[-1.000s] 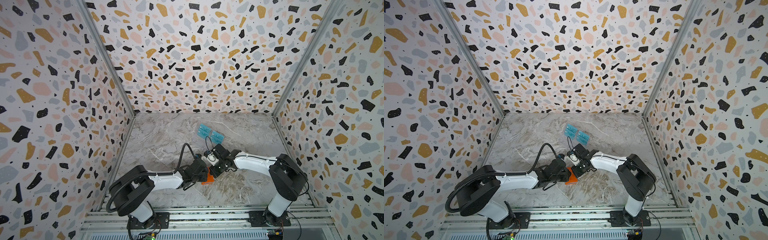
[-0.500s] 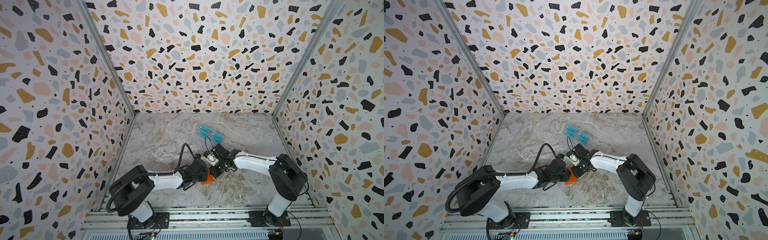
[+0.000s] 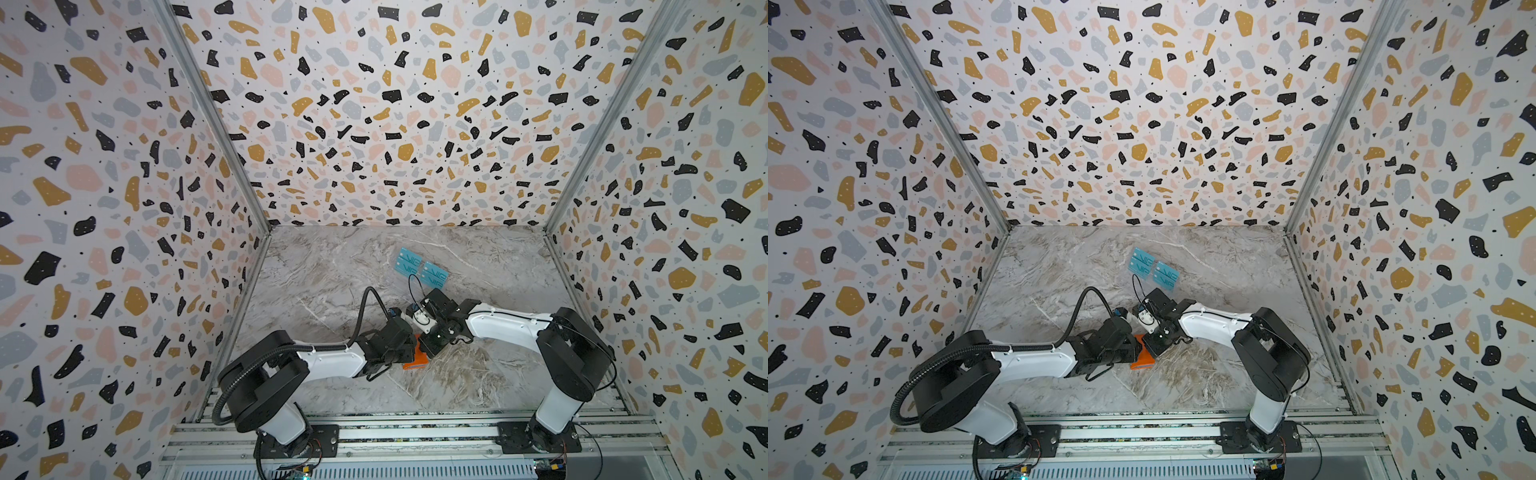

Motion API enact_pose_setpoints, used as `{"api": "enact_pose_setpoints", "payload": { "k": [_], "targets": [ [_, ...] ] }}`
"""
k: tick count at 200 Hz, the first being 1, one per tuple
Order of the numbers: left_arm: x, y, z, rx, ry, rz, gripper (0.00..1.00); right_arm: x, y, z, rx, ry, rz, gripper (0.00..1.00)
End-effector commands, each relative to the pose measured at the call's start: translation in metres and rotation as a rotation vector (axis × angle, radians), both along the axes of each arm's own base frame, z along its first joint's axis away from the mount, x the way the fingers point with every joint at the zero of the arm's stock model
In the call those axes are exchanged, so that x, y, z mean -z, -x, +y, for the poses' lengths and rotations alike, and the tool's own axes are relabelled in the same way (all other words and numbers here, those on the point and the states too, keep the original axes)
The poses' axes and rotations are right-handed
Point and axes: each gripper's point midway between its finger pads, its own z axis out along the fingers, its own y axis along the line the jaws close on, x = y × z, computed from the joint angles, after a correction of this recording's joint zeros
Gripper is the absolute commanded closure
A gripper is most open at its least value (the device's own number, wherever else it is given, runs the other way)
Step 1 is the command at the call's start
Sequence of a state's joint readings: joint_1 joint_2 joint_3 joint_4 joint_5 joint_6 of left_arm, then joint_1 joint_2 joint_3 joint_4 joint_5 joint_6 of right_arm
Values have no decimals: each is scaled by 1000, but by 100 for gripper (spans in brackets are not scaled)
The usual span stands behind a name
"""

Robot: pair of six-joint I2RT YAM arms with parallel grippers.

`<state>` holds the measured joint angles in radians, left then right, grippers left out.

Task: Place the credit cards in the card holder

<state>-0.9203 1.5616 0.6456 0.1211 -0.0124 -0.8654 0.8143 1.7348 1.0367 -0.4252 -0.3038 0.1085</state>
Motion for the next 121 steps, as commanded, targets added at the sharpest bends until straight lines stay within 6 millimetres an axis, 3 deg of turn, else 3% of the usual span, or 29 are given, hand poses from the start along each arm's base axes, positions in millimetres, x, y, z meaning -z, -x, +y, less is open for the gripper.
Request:
{"api": "enact_pose_setpoints", "payload": {
  "k": [1, 75, 95, 121],
  "targets": [
    [60, 60, 36, 104, -188, 232, 74, 36, 36, -5, -67, 94, 121, 100],
    [56, 58, 34, 100, -171, 214, 74, 66, 42, -22, 1, 211, 186, 100],
    [48, 53, 31, 87, -152, 194, 73, 55, 38, -15, 13, 173, 166, 100],
    [23, 43, 26, 69, -120, 134, 68, 24, 29, 1, 46, 57, 129, 100]
  ]
}}
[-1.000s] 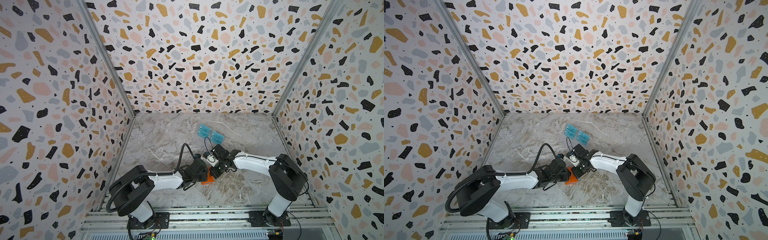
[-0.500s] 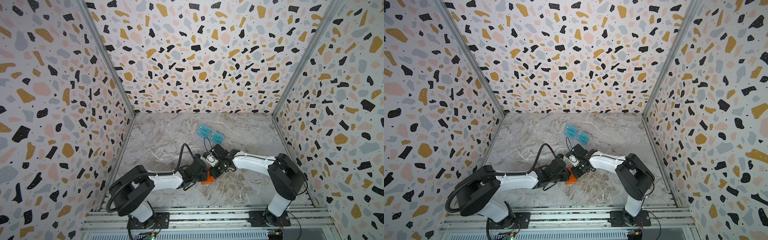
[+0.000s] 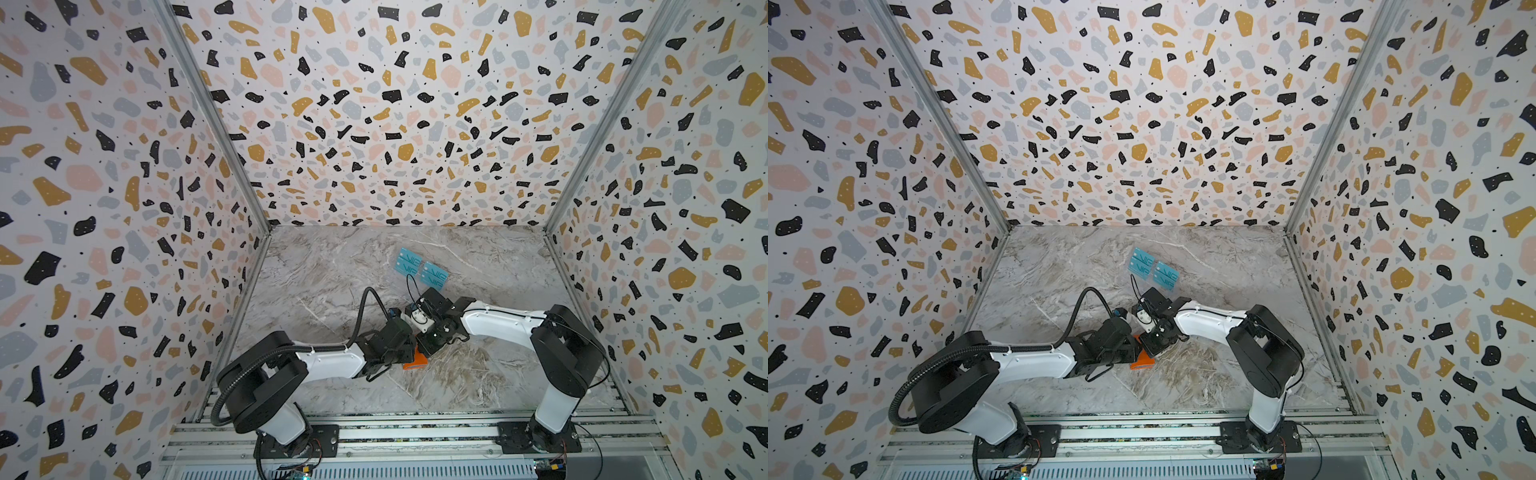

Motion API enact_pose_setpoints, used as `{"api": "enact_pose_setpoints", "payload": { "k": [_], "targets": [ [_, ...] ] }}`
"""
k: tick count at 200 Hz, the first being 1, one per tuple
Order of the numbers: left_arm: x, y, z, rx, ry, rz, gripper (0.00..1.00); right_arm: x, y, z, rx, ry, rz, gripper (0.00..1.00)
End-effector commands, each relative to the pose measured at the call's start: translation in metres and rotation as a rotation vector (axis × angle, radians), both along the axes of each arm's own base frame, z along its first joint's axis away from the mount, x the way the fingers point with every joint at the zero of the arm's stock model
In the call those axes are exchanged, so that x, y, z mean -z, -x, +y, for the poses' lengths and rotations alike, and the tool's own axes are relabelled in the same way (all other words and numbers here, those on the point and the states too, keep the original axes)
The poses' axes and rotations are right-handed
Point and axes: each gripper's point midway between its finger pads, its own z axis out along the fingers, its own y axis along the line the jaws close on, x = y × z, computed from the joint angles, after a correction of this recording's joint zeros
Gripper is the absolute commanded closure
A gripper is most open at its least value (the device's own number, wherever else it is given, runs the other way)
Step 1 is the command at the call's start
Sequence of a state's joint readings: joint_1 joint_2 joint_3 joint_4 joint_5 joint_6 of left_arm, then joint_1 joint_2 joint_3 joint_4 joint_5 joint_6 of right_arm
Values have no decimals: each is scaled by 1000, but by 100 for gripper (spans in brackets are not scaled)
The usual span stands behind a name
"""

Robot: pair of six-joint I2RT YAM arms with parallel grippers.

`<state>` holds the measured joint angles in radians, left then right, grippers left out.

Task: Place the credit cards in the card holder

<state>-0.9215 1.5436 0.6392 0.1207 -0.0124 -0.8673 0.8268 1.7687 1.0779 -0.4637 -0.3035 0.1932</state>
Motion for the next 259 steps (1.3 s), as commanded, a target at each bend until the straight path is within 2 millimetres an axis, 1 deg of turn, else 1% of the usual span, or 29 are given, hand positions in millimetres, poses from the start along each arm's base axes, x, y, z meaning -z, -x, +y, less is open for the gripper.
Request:
{"api": "enact_pose_setpoints", "payload": {
  "k": [1, 5, 21, 29, 37, 54, 64, 75, 86, 111, 115, 151, 169, 171, 173, 188, 210, 224, 234, 246, 251, 259],
  "targets": [
    [27, 42, 25, 70, -129, 138, 67, 20, 26, -3, -16, 26, 72, 100],
    [23, 40, 25, 68, -123, 130, 67, 16, 26, 0, -9, 7, 67, 99],
    [11, 38, 26, 53, -112, 108, 63, -2, 21, 8, 28, -59, 40, 87],
    [6, 37, 29, 36, -111, 98, 60, -11, 19, 11, 51, -89, 28, 81],
    [2, 36, 33, 18, -106, 86, 55, -19, 17, 12, 74, -121, 15, 74],
    [-1, 33, 42, -42, -93, 89, 47, -40, 13, 16, 122, -198, -18, 69],
    [0, 32, 44, -47, -90, 96, 45, -50, 11, 15, 151, -232, -41, 66],
    [2, 31, 42, -38, -80, 104, 45, -58, 9, 14, 177, -260, -62, 66],
    [1, 29, 35, -21, -59, 102, 45, -62, 7, 12, 195, -281, -72, 65],
    [2, 21, 26, -8, -33, 111, 45, -61, 3, 4, 227, -279, -79, 65],
    [2, 20, 24, 14, -37, 99, 46, -62, 2, 2, 234, -279, -84, 65],
    [9, 5, 22, 25, -10, 108, 50, -70, -12, -13, 299, -305, -130, 62],
    [6, -2, 15, 64, -5, 100, 53, -71, -16, -19, 313, -308, -143, 61],
    [9, -1, 16, 68, -12, 105, 53, -71, -16, -19, 315, -308, -144, 61],
    [6, -3, 14, 74, -8, 101, 53, -70, -16, -20, 316, -308, -144, 61],
    [6, -5, 5, 113, 3, 103, 54, -72, -19, -23, 325, -320, -156, 60],
    [4, -7, 0, 140, 15, 116, 54, -75, -25, -28, 338, -324, -183, 60],
    [-3, -10, 9, 130, -8, 102, 53, -84, -33, -32, 354, -328, -221, 58],
    [-14, -16, 21, 111, -41, 78, 50, -92, -39, -37, 365, -327, -264, 52],
    [-34, -26, 39, 76, -85, 28, 45, -106, -48, -46, 380, -318, -326, 42],
    [-45, -32, 48, 53, -109, -3, 43, -112, -53, -51, 386, -309, -358, 39],
    [-63, -41, 65, 5, -154, -60, 35, -121, -62, -62, 401, -288, -411, 35]
  ]
}}
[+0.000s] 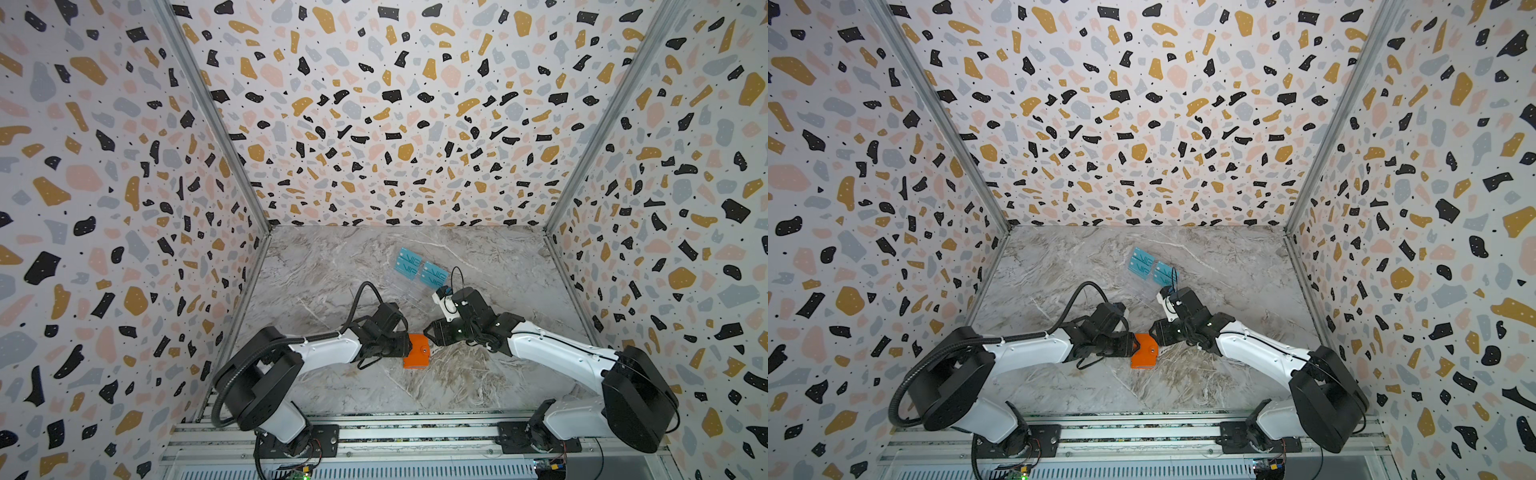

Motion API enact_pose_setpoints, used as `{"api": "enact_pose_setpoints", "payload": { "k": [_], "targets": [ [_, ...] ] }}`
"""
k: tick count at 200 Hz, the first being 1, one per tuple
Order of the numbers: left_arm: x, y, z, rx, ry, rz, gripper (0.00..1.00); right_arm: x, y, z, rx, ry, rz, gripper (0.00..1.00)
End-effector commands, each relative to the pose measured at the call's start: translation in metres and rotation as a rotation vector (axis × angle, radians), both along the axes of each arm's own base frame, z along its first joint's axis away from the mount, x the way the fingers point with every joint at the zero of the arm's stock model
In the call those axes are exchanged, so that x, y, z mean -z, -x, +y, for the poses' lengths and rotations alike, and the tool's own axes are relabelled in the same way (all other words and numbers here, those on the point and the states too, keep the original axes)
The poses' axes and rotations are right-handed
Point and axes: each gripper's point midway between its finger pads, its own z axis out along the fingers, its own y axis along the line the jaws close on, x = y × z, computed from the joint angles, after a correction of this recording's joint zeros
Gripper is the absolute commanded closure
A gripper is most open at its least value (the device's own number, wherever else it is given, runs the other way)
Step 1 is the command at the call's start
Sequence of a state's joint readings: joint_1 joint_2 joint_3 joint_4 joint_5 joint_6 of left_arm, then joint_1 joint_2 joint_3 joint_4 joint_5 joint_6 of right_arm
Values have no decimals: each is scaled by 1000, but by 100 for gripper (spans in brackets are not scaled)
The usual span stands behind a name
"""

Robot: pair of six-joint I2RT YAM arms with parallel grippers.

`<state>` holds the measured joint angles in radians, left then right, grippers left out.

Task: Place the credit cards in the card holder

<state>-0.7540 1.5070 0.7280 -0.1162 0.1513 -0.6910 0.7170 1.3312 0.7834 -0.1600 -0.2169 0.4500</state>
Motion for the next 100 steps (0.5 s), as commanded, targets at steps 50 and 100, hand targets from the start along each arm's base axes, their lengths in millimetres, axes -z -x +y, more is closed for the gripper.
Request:
{"api": "enact_pose_setpoints", "payload": {
  "k": [50, 100],
  "targets": [
    [-162, -66, 186, -591, -311, -640, 8, -141, -76, -119, 358, 143, -715, 13],
    [-166, -31, 269, -852, -376, -1086, 0, -129, -83, -219, 636, 166, -959, 1]
  ]
}}
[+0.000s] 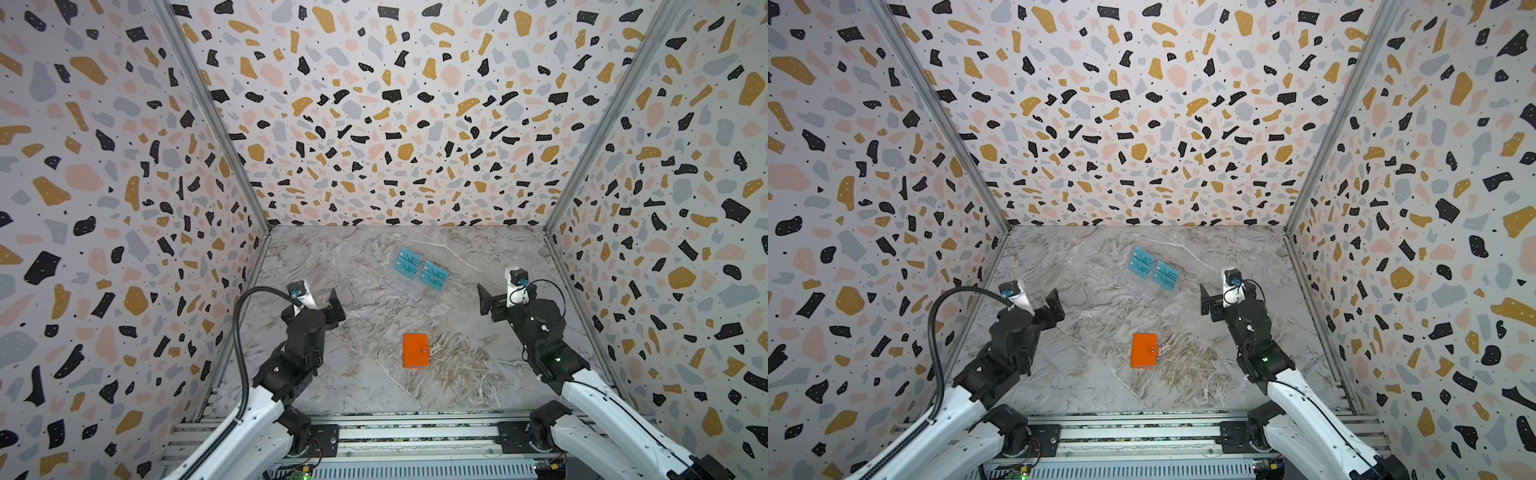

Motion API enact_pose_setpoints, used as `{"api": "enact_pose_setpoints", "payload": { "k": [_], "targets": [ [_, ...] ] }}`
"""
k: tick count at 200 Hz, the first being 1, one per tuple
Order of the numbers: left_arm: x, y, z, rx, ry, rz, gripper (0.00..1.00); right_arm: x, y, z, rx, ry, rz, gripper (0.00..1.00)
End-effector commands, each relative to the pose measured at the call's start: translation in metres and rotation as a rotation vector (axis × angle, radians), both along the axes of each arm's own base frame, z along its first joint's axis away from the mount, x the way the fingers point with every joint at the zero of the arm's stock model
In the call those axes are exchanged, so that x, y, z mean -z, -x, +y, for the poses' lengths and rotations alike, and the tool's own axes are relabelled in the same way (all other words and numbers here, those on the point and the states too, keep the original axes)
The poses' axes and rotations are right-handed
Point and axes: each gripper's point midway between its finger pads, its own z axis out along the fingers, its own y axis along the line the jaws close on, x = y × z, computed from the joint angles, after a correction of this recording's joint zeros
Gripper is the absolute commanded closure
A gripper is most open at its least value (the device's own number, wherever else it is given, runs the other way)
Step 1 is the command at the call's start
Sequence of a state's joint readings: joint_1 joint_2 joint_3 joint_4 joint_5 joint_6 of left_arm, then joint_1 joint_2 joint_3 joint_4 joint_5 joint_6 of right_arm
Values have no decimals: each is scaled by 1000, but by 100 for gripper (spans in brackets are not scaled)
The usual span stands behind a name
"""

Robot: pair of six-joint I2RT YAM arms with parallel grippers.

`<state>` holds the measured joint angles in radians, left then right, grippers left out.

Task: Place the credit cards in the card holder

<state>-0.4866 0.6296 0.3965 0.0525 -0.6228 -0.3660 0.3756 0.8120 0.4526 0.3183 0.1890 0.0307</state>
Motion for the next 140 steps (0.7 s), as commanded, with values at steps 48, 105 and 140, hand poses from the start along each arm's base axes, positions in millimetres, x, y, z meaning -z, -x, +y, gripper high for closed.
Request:
{"api": "enact_pose_setpoints", "payload": {
  "k": [48, 105, 140],
  "targets": [
    [61, -18, 69, -252, -187, 0, 0, 49, -29, -76, 227, -35, -85, 1],
    [61, -37, 73, -288, -223, -42, 0, 93, -35, -94, 278, -36, -56, 1],
    [69, -51, 82, -281, -225, -72, 0, 110, -43, -88, 248, -22, -38, 1]
  ]
}}
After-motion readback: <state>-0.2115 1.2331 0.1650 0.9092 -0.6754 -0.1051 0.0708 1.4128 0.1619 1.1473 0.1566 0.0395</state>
